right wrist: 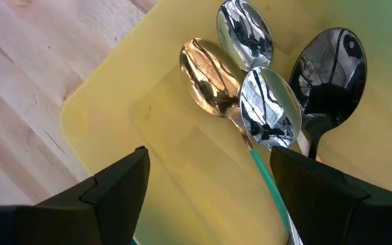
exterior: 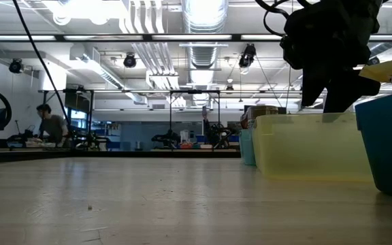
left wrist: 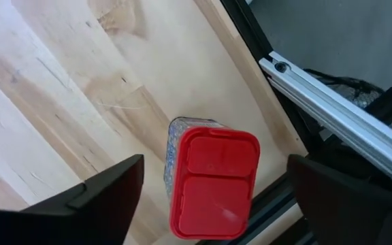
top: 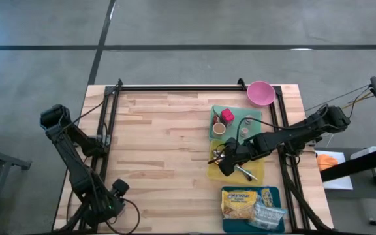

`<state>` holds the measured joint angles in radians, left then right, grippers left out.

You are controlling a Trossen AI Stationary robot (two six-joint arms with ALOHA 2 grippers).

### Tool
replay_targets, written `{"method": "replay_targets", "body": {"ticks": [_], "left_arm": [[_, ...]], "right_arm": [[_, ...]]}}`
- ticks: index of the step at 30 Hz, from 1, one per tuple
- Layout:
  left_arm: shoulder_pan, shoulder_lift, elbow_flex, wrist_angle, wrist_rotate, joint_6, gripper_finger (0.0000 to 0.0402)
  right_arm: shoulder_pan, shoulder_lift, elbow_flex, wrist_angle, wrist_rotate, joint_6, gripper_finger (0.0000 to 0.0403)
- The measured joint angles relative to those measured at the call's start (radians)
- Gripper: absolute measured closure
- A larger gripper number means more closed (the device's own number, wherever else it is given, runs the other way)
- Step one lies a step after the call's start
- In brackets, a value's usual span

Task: Pick & Place Food Item
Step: Put the red seasoning can into the green bin

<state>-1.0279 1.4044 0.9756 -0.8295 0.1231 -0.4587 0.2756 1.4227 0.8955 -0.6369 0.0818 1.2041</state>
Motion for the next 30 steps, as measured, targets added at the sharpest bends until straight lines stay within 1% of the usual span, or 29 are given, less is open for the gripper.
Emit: {"method": "replay_targets", "body": {"ticks": [5,11,14,19,25,30], "left_arm": [[0.002,0.000,0.000,0.000,0.000,-0.047,0.0065],[0.002,0.000,0.000,-0.001,0.000,-0.064,0.0086],[0.001,0.000,-0.001,-0.001,0.000,-0.059,0.0089],[-0.013,0.000,-0.001,0.001,-0.005,0.007,0.0090],[-0.048,0.001,-0.002,0.002,-0.039,0.062,0.0090],[-0.069,0.042,-0.014,0.015,-0.052,0.063,0.0090]], "right_arm": [[0.000,0.000,0.000,0.000,0.000,-0.007,0.0101],[0.000,0.000,0.000,0.000,0.000,-0.019,0.0101],[0.000,0.000,0.000,0.000,0.000,-0.029,0.0101],[0.000,0.000,0.000,0.000,0.000,-0.030,0.0101],[0.000,0.000,0.000,0.000,0.000,-0.029,0.0101],[0.001,0.000,0.000,0.000,-0.001,-0.031,0.0101]]}}
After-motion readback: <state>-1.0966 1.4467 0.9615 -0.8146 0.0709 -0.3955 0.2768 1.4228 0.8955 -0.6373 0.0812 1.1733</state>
